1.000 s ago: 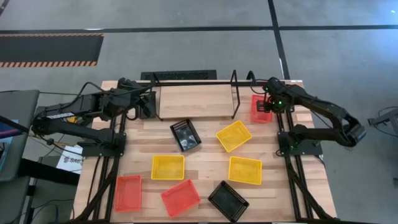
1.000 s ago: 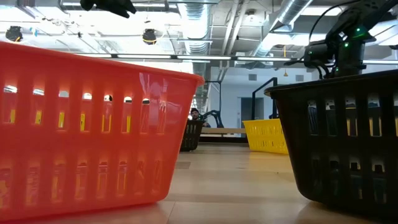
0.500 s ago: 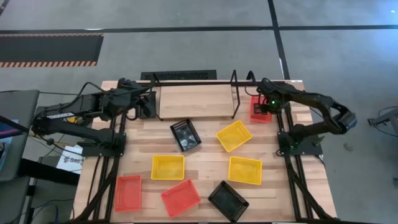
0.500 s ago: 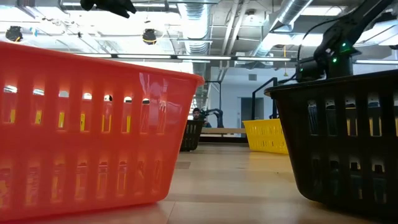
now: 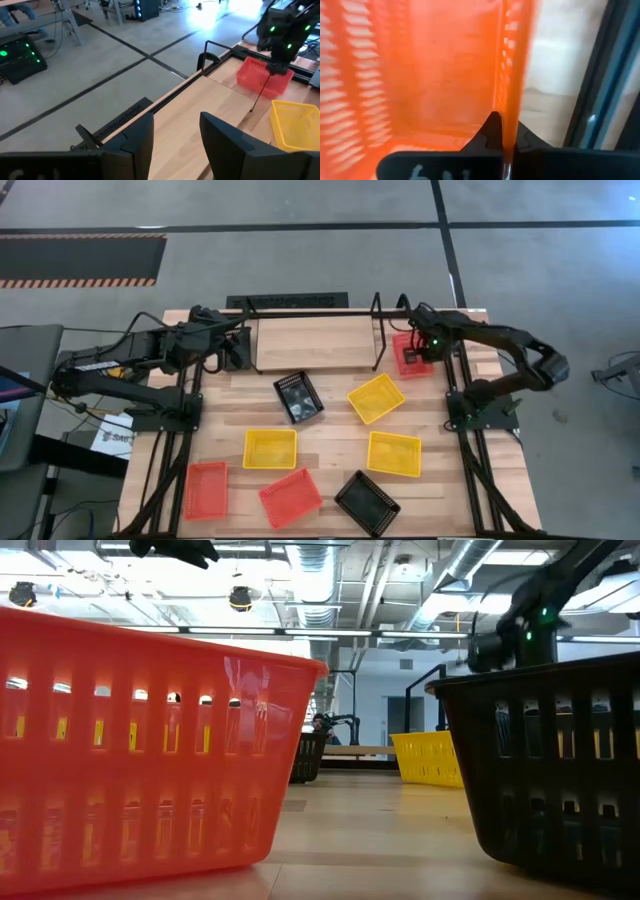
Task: Stack baskets on shelf by color
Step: Put the top orange bin on the shelf
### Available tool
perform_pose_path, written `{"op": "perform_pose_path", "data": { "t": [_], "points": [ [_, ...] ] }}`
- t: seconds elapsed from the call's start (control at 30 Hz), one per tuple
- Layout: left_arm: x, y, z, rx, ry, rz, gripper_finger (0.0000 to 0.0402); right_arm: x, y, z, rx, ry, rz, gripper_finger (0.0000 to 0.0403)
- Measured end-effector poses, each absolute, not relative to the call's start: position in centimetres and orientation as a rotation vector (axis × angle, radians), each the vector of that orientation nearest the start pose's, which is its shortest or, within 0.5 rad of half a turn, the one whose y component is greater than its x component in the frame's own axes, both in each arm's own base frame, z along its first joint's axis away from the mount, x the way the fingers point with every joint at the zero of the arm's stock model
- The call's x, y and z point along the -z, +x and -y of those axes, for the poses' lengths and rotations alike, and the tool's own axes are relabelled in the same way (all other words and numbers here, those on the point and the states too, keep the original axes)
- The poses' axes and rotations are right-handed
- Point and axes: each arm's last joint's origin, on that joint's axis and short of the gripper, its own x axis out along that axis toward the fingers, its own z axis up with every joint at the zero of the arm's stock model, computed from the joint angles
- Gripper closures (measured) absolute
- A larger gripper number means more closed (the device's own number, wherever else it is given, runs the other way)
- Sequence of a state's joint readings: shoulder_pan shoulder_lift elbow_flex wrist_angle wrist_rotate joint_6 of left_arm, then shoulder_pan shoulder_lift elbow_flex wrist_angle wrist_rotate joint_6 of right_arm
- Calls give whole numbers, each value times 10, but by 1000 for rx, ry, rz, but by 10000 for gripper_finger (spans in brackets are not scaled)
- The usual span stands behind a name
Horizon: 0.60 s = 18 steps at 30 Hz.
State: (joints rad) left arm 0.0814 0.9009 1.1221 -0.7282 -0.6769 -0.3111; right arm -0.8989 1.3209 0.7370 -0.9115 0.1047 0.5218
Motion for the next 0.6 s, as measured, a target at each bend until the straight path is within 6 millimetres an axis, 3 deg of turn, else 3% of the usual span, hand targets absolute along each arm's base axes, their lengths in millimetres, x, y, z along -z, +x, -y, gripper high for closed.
{"op": "perform_pose_path", "data": {
  "t": [0.17,0.47,0.6],
  "points": [
    [-379,159,-31,-809,-137,-376,253,-246,121,145,1175,933,-1055,400],
    [-379,159,-31,-809,-137,-376,253,-406,112,92,1055,715,-486,401],
    [-379,159,-31,-791,-143,-380,253,-456,122,77,944,629,-309,401]
  ]
}}
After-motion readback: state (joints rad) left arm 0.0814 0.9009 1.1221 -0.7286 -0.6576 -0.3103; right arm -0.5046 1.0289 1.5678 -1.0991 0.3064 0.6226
